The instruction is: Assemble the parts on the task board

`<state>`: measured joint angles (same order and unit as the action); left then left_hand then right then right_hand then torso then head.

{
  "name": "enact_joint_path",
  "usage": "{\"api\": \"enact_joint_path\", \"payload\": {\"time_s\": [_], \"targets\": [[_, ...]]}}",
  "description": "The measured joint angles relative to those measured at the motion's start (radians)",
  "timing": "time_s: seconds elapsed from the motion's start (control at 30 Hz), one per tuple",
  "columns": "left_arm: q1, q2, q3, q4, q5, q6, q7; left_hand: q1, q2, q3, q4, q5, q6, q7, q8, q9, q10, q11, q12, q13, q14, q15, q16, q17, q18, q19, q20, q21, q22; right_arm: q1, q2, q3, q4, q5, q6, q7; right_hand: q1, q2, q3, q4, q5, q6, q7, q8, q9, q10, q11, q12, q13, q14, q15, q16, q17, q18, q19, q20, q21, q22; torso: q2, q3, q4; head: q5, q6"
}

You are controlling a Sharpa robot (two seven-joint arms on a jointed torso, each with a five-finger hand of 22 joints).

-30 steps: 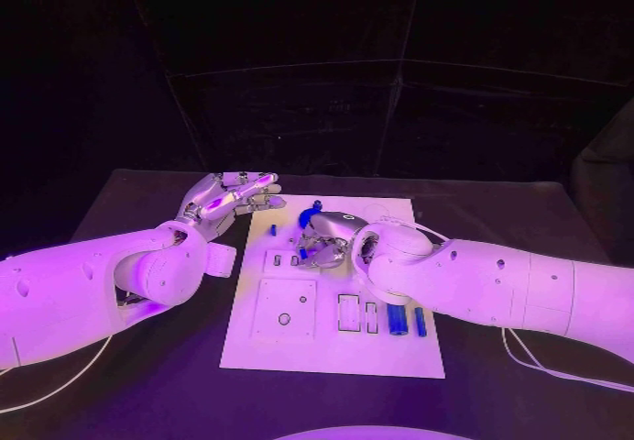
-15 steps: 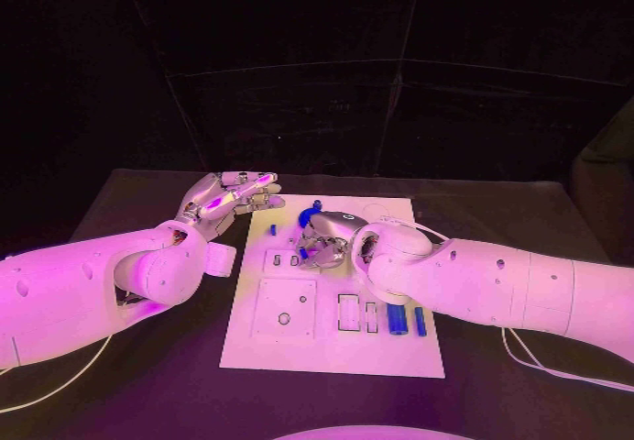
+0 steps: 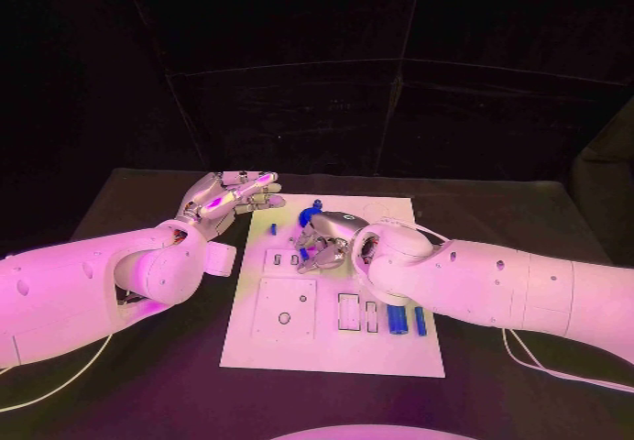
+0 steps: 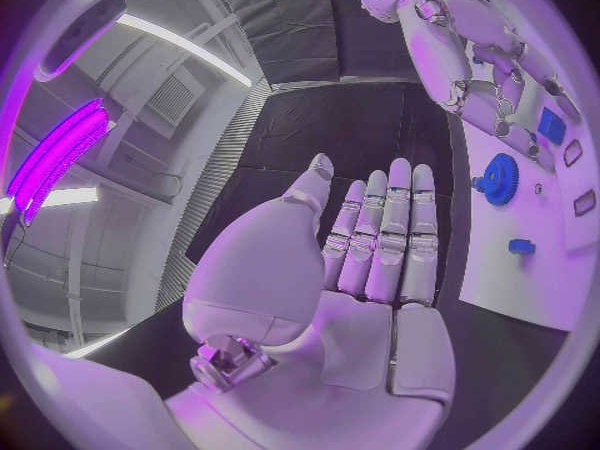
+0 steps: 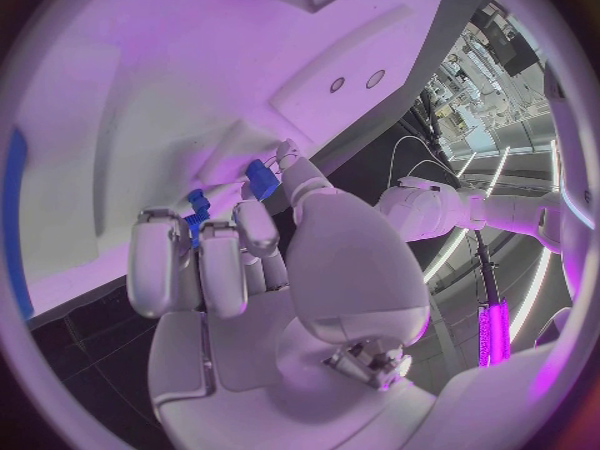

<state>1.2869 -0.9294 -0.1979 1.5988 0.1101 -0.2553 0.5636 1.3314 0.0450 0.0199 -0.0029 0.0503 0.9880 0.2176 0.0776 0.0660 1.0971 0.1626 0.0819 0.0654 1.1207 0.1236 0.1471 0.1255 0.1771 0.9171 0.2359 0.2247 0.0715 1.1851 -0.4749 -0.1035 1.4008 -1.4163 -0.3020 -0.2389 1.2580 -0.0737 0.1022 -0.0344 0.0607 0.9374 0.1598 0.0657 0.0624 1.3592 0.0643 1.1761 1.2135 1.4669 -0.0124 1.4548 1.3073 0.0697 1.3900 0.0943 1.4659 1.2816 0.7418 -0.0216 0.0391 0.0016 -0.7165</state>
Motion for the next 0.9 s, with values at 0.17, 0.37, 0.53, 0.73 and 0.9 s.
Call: {"api": "enact_joint_path", "payload": {"time_s": [0.17,0.37,0.53,0.73,0.9], "targets": [[0.000,0.000,0.000,-0.002,0.000,0.000,-0.001,-0.004,0.004,-0.003,-0.003,0.000,0.000,0.000,0.000,0.000,0.000,0.000,0.000,0.000,0.006,-0.005,0.000,0.002,0.000,0.009,0.000,0.000,0.000,0.000,-0.007,0.000,0.007,0.007,-0.049,0.014,0.000,0.000,-0.015,0.004,0.000,-0.014,0.003,0.000,0.001,0.000,0.000,0.000,0.000,0.000,0.000,0.000,0.000,0.000,-0.004,0.004,0.000,0.000,0.000,0.0001,0.0002,-0.001,0.000],[0.000,0.000,0.000,-0.009,0.000,0.000,-0.005,-0.012,0.012,-0.007,-0.016,0.000,0.020,-0.013,0.000,0.000,0.038,-0.020,0.000,0.003,0.102,-0.032,0.033,0.035,0.000,0.089,-0.027,0.035,0.014,0.000,-0.032,0.000,0.035,0.033,-0.124,0.076,0.000,0.000,-0.021,0.009,0.000,-0.021,0.003,0.000,0.001,0.000,0.000,0.000,0.003,0.000,0.000,0.000,0.000,0.000,0.000,0.008,0.000,0.004,-0.001,0.0007,0.0002,-0.001,0.000],[0.000,0.000,0.000,-0.029,-0.019,-0.001,-0.029,-0.020,0.020,-0.011,-0.020,0.000,0.069,-0.050,0.009,0.006,0.131,-0.061,0.030,0.019,0.280,-0.089,0.145,0.112,0.000,0.220,-0.084,0.113,0.049,0.005,-0.088,0.001,0.080,0.097,-0.158,0.181,0.024,0.006,-0.023,0.007,0.007,-0.022,0.003,0.000,0.004,0.002,0.002,0.000,0.004,0.000,0.000,0.000,0.001,0.000,0.000,0.008,0.000,0.000,-0.003,0.0008,0.0002,0.001,0.003],[0.010,0.007,0.000,-0.075,-0.105,-0.011,-0.147,-0.026,0.026,-0.001,-0.029,0.000,0.122,-0.093,0.030,0.019,0.232,-0.113,0.074,0.054,0.348,-0.139,0.447,0.377,0.000,0.347,-0.142,0.226,0.107,0.043,-0.179,0.004,0.118,0.217,-0.149,0.282,0.072,0.035,-0.010,-0.013,0.074,-0.019,0.000,0.004,0.006,-0.032,0.006,-0.047,-0.039,0.000,0.000,-0.033,-0.011,0.000,-0.042,0.010,-0.032,-0.064,-0.011,0.0027,-0.0014,0.006,0.005],[0.019,0.026,0.000,-0.115,-0.217,-0.008,-0.292,-0.112,0.005,-0.048,0.026,0.003,0.150,-0.121,0.091,0.059,0.303,-0.149,0.250,0.192,0.346,-0.169,1.069,1.004,0.000,0.404,-0.176,0.356,0.189,0.078,-0.266,0.005,0.145,0.302,-0.114,0.309,0.073,0.036,-0.012,-0.015,0.084,-0.011,-0.002,0.007,0.006,-0.040,0.004,-0.066,-0.059,0.000,0.000,-0.045,-0.029,0.000,-0.050,0.011,-0.042,-0.088,-0.019,0.0051,-0.0058,0.010,0.000]]}}
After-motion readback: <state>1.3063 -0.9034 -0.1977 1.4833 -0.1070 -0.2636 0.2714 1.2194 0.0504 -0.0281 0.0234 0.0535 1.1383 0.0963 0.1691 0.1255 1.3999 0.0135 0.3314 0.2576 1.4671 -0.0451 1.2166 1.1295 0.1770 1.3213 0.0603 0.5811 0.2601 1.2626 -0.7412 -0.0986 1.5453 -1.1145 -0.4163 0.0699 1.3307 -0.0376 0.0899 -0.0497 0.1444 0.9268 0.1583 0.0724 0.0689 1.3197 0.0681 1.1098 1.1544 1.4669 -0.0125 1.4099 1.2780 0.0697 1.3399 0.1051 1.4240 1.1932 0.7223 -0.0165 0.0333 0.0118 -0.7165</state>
